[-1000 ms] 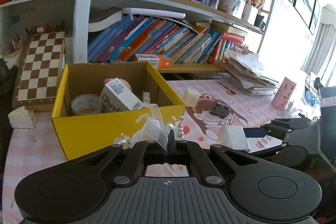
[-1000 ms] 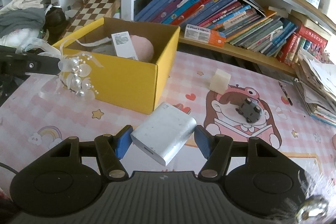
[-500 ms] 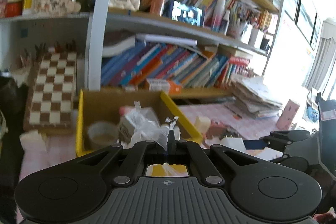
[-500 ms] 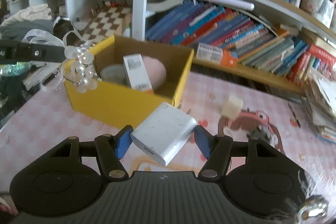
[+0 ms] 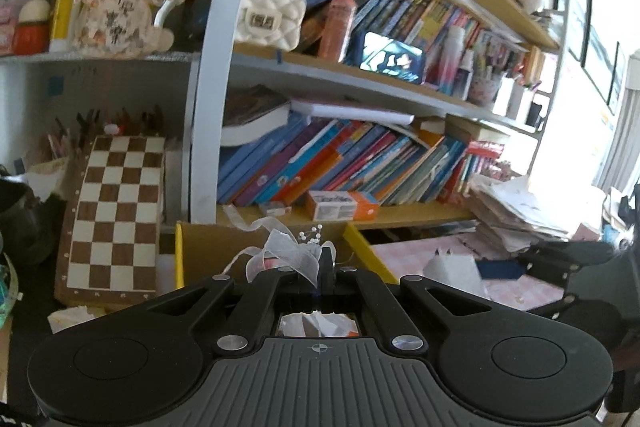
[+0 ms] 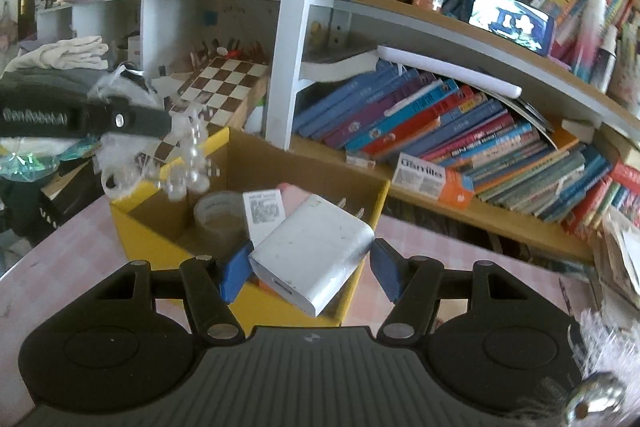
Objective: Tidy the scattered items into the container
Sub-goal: 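Lower the ribbon clip into the box and open the left tool while the right tool releases the charger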
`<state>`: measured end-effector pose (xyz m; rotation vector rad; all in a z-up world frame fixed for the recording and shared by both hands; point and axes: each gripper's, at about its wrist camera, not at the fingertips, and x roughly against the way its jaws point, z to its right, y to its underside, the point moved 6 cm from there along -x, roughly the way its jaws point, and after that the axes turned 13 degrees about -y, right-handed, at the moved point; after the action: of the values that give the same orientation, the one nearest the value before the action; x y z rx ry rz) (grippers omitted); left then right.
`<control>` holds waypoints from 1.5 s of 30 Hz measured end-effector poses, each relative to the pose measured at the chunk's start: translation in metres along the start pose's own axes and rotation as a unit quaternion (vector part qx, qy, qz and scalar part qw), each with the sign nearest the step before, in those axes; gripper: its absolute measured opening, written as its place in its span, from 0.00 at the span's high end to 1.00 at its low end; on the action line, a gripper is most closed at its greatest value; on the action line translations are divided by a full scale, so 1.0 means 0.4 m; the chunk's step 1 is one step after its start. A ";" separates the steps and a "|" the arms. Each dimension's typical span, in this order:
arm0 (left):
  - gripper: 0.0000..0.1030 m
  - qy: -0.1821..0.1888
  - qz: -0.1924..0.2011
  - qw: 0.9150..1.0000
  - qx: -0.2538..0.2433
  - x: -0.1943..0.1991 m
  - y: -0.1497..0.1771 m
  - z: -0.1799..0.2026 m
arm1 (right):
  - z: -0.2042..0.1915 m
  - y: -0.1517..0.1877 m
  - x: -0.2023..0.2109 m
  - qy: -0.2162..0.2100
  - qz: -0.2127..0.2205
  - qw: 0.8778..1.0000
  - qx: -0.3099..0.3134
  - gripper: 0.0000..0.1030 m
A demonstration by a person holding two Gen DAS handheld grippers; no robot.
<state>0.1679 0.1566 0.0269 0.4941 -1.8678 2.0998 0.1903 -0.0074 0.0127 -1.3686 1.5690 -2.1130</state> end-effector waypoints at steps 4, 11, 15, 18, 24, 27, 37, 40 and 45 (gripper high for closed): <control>1.00 -0.017 -0.018 1.000 0.009 -0.054 0.017 -0.026 | 0.023 -0.028 -0.049 0.003 -0.005 1.000 0.010 0.40; 1.00 -0.032 -0.043 0.999 0.010 -0.128 0.042 -0.053 | 0.057 -0.063 -0.146 0.008 -0.023 0.999 0.043 0.40; 1.00 -0.033 -0.055 0.998 0.008 -0.157 0.053 -0.058 | 0.073 -0.070 -0.207 0.004 -0.040 0.998 0.057 0.40; 1.00 -0.035 -0.064 0.997 0.007 -0.173 0.062 -0.064 | 0.077 -0.069 -0.249 -0.001 -0.055 0.995 0.077 0.40; 1.00 -0.038 -0.079 0.996 -0.003 -0.196 0.081 -0.068 | 0.077 -0.065 -0.321 -0.010 -0.086 0.987 0.136 0.40; 1.00 -0.039 -0.088 0.995 -0.010 -0.206 0.093 -0.065 | 0.078 -0.062 -0.350 -0.016 -0.103 0.981 0.165 0.40; 1.00 -0.035 -0.120 0.992 -0.012 -0.232 0.122 -0.059 | 0.086 -0.026 -0.414 -0.039 -0.148 0.970 0.187 0.40; 0.96 -0.035 -0.124 0.992 -0.016 -0.235 0.126 -0.057 | 0.090 -0.024 -0.421 -0.047 -0.152 0.971 0.179 0.40; 0.86 -0.033 -0.128 0.991 -0.023 -0.236 0.128 -0.050 | 0.098 -0.026 -0.426 -0.051 -0.155 0.971 0.174 0.40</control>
<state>0.2296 0.1714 -0.0621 0.7581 -1.7757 1.8913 0.3192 0.0746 -0.0732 -1.6408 0.9330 -2.3029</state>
